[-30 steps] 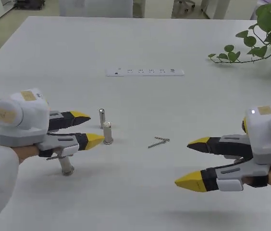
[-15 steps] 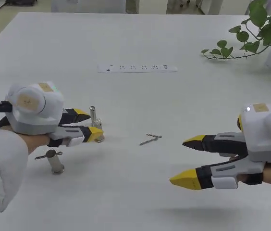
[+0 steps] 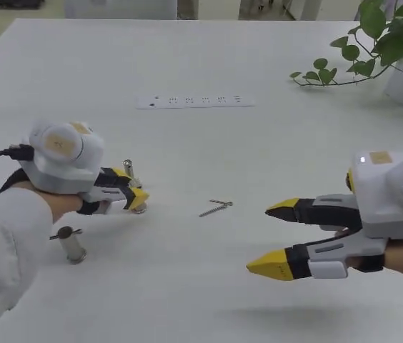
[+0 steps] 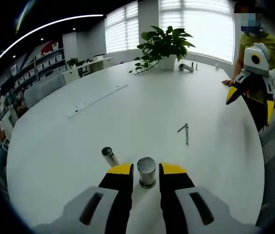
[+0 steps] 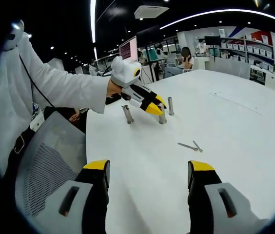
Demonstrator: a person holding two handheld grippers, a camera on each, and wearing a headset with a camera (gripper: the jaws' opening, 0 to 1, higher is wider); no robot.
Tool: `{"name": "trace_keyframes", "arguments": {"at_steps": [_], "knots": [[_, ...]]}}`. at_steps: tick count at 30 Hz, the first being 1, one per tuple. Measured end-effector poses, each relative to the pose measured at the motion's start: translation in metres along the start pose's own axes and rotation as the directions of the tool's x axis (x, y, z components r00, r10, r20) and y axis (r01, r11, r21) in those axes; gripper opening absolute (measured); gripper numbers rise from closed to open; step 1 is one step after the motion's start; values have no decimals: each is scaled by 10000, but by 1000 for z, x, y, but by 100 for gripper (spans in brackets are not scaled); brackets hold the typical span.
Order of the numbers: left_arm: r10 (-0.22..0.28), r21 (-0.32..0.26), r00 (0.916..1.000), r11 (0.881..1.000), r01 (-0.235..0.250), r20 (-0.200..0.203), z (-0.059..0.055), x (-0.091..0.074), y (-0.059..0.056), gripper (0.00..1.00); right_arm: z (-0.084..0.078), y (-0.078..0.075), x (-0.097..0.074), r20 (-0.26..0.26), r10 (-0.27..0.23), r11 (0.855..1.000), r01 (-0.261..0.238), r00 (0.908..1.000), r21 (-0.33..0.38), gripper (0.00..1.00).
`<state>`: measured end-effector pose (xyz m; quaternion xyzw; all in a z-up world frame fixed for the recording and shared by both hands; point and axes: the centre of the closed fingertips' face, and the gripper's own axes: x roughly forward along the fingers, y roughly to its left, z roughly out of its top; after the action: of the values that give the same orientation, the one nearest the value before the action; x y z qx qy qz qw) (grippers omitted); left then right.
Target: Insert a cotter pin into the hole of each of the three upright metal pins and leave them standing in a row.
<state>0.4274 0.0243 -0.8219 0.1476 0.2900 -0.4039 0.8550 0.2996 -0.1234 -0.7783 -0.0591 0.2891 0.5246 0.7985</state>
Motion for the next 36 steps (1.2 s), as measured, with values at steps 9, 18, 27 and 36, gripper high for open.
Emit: {"name": "trace_keyframes", "arguments": {"at_steps": [9,18,27,36], "knots": [[-7,-508,10000,9987,5,-40,1,0,-2,12,-4,-2,-3,-37,-73,10000,73,10000,57,67],[27,-573,9999,9984,-35,-139,1,-1,-13,11,-2,-1,-3,16,-47,10000,47,10000,41,66],[136,-753,9999,9971,-136,2,4,-9,-23,10,-2,0,-5,2,-43,10000,43,10000,27,66],[135,-900,9999,9959,-125,108,9,-26,-49,10,-1,4,-2,32,50,10000,-50,10000,-55,66]]}}
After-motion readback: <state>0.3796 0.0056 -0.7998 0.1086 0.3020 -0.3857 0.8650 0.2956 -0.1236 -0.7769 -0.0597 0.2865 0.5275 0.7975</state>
